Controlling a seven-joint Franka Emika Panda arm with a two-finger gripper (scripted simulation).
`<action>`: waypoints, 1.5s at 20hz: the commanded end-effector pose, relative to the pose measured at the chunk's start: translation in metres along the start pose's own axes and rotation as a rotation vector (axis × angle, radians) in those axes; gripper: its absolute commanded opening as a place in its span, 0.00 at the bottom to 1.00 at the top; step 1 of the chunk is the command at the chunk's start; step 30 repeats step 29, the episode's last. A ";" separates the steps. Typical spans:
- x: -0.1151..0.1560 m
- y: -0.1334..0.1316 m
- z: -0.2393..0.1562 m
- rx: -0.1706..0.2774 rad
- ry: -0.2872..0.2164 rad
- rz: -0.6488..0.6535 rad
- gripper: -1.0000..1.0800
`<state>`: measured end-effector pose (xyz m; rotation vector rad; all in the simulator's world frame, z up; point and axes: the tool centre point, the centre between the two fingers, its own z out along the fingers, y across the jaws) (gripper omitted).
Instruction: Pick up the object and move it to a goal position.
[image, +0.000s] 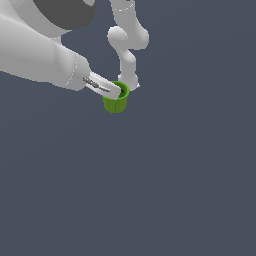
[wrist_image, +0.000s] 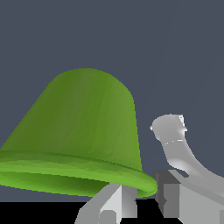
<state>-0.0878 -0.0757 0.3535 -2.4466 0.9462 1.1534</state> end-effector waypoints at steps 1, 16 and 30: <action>-0.023 0.010 -0.014 0.000 0.001 -0.001 0.00; -0.128 0.058 -0.082 -0.003 0.002 -0.001 0.00; -0.149 0.066 -0.098 -0.002 0.001 -0.002 0.00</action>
